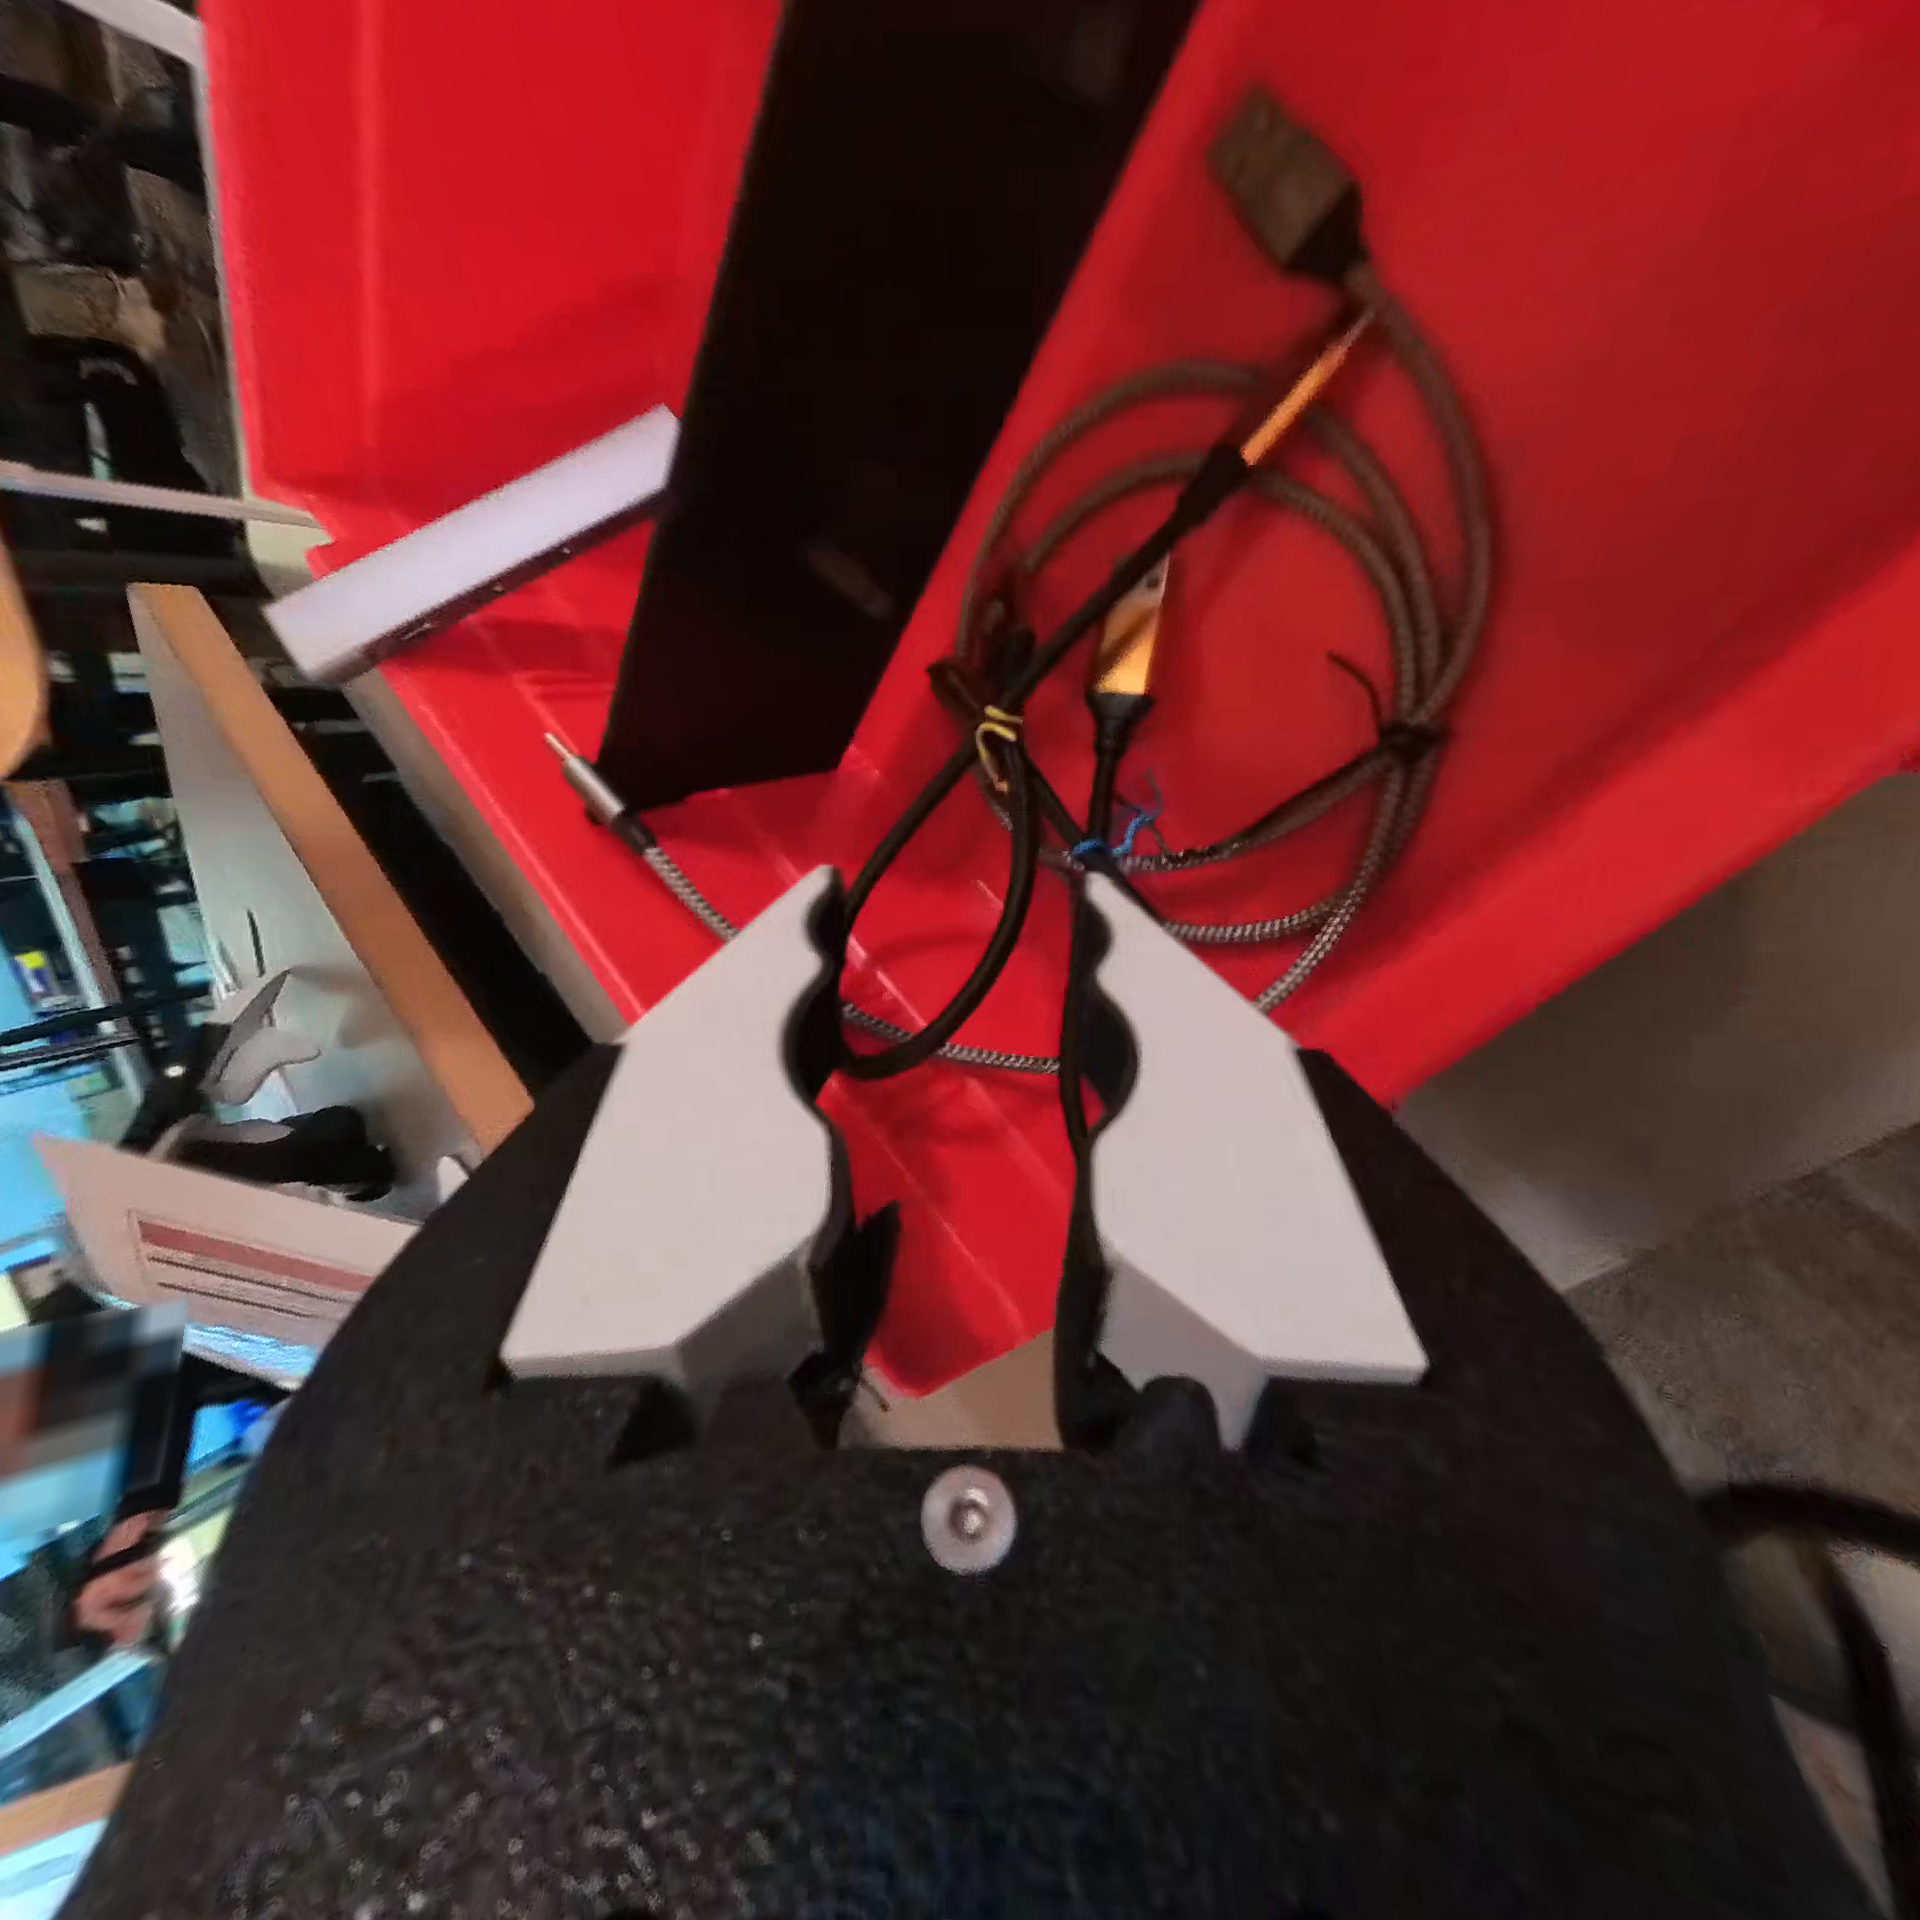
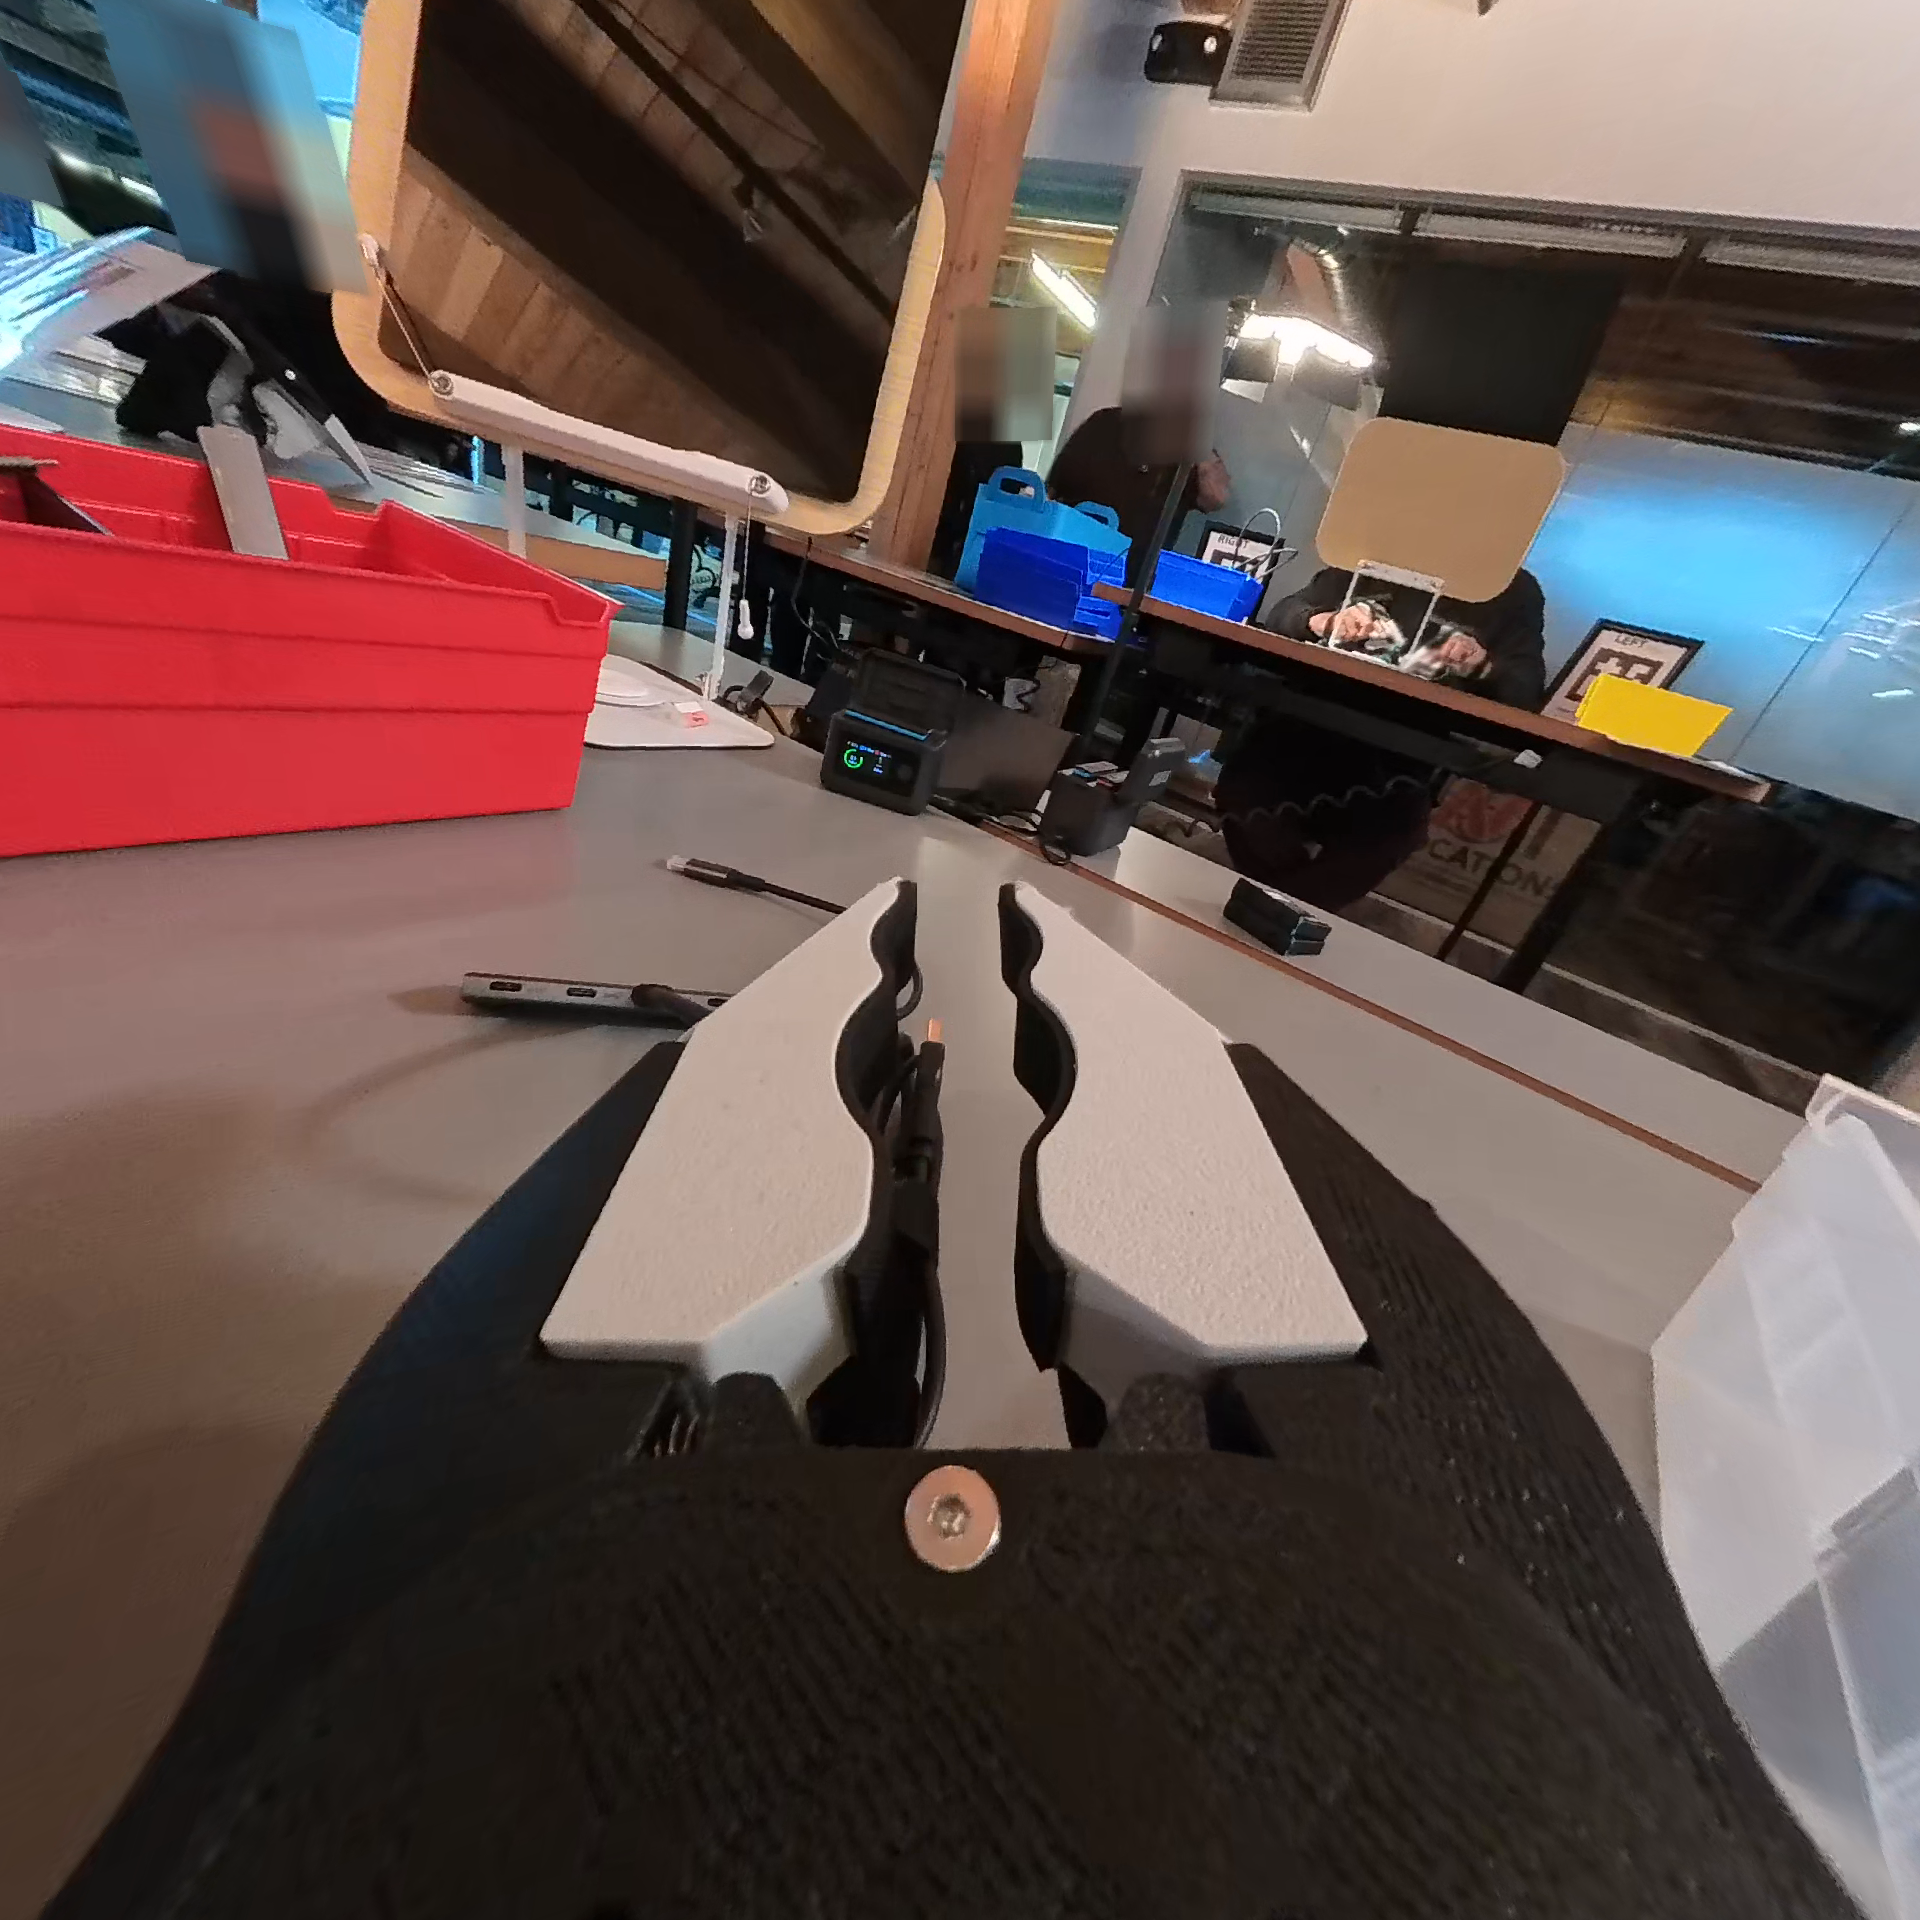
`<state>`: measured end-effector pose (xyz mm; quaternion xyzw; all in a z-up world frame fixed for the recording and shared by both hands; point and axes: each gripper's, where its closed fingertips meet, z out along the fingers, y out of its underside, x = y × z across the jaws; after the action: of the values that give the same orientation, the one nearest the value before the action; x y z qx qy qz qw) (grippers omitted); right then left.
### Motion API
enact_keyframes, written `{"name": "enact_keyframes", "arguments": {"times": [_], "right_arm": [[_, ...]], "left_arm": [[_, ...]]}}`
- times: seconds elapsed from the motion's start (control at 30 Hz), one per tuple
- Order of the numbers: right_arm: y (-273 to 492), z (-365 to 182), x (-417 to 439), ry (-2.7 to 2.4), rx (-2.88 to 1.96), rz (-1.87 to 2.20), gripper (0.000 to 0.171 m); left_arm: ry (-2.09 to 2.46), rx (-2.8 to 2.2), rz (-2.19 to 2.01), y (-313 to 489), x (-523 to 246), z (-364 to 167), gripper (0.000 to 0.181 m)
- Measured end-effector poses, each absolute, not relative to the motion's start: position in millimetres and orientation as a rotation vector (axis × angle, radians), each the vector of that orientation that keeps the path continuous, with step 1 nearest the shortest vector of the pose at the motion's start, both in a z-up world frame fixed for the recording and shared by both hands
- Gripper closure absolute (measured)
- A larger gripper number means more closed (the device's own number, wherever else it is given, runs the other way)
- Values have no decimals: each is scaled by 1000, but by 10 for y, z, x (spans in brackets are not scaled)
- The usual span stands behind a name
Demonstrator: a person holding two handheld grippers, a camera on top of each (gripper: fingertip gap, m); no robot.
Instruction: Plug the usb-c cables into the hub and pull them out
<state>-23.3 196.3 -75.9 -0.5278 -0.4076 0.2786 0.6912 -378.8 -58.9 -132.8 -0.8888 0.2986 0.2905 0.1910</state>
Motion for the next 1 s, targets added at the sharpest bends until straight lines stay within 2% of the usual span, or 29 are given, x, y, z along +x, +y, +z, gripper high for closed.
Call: {"name": "enact_keyframes", "arguments": {"times": [0.03, 0.07, 0.1, 0.3, 0.47, 0.53, 0.6, 0.7, 0.83, 0.93, 1.0], "right_arm": [[1965, -762, -231, -910, -1183, 626, 157], [1967, -764, -229, -908, -1185, 630, 157], [1966, -762, -228, -907, -1186, 634, 157], [1952, -750, -235, -911, -1179, 641, 157], [1867, -710, -268, -931, -1145, 672, 157], [1755, -677, -317, -962, -1102, 721, 157], [1558, -624, -399, -1003, -1054, 849, 164], [1261, -472, -563, -1025, -1062, 1108, 158], [1079, -133, -680, -943, -1050, 1364, 139], [1171, 163, -562, -779, -1028, 1510, 129], [1306, 333, -387, -669, -985, 1474, 130]], "left_arm": [[868, -2502, 849, -594, -3809, -1332, 163], [885, -2480, 886, -574, -3819, -1291, 177], [869, -2456, 925, -556, -3834, -1216, 179], [616, -2168, 1051, -501, -3712, -304, 180], [545, -1705, 1118, -259, -3069, 589, 180], [593, -1540, 1167, -109, -2716, 746, 180], [593, -1424, 1159, 79, -2385, 788, 180], [527, -1351, 896, 450, -1839, 668, 180], [378, -1365, 156, 845, -1070, 483, 180], [230, -1335, -311, 962, -802, 478, 181], [187, -1327, -426, 1009, -770, 451, 181]]}}
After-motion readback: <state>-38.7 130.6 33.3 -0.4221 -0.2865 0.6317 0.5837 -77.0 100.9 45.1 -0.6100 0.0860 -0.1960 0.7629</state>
